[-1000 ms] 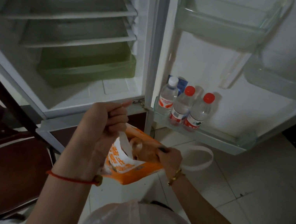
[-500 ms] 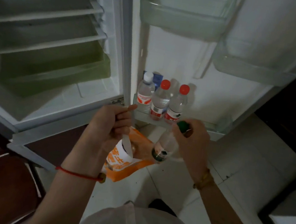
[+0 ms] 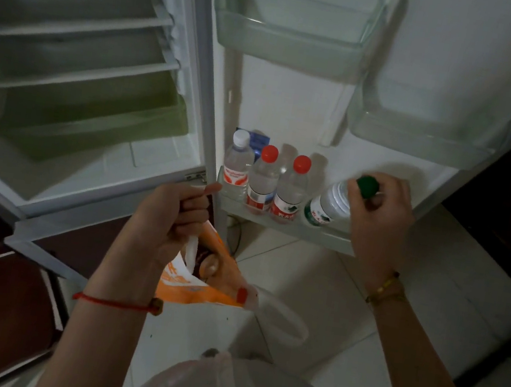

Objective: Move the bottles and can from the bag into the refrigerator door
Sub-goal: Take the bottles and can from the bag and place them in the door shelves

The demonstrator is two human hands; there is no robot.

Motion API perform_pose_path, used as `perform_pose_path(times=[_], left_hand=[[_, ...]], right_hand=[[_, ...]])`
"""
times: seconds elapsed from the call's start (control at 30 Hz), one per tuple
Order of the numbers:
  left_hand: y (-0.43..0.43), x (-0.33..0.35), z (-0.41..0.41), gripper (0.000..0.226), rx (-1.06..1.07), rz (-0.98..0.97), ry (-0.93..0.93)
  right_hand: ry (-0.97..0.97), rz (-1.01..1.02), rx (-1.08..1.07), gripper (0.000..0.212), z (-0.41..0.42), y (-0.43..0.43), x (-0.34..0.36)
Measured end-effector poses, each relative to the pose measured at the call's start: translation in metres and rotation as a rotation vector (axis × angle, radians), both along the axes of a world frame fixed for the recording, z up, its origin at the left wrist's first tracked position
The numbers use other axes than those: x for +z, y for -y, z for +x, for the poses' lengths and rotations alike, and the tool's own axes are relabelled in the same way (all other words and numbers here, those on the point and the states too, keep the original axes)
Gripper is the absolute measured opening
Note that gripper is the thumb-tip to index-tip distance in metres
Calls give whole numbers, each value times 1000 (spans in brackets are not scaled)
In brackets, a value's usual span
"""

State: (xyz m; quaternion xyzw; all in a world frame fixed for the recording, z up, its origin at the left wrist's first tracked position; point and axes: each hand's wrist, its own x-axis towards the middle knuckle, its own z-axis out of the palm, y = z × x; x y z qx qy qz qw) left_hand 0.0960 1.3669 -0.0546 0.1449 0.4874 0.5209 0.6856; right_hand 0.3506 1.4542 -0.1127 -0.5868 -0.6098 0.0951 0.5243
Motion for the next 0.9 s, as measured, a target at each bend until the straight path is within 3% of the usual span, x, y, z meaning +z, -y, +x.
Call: perform_pose_path(times=[0.33,0.5,0.6,0.73,0.8,0.9], left_hand=[[-3,3,19,28,-6,-10,-41],[-5,6,40,49,-39,-11,-53],[-7,7,49,27,-51,3,-29],[-7,8,58,32,-69,37,-20],[-8,10,62,33,-69,39,-19],[-9,11,67,33,-59,36,-23]], right_hand=[[64,-127,173,23,-2,-58,-43],[-20,-213,213,40,-5,-69,-45],[-27,-242,202,51,-8,-71,-44],[42,-114,131,35,-10,-43,-46],[91,-72,200,26,-8,-15,-56],[225,-211,278,45,4,22,-96]])
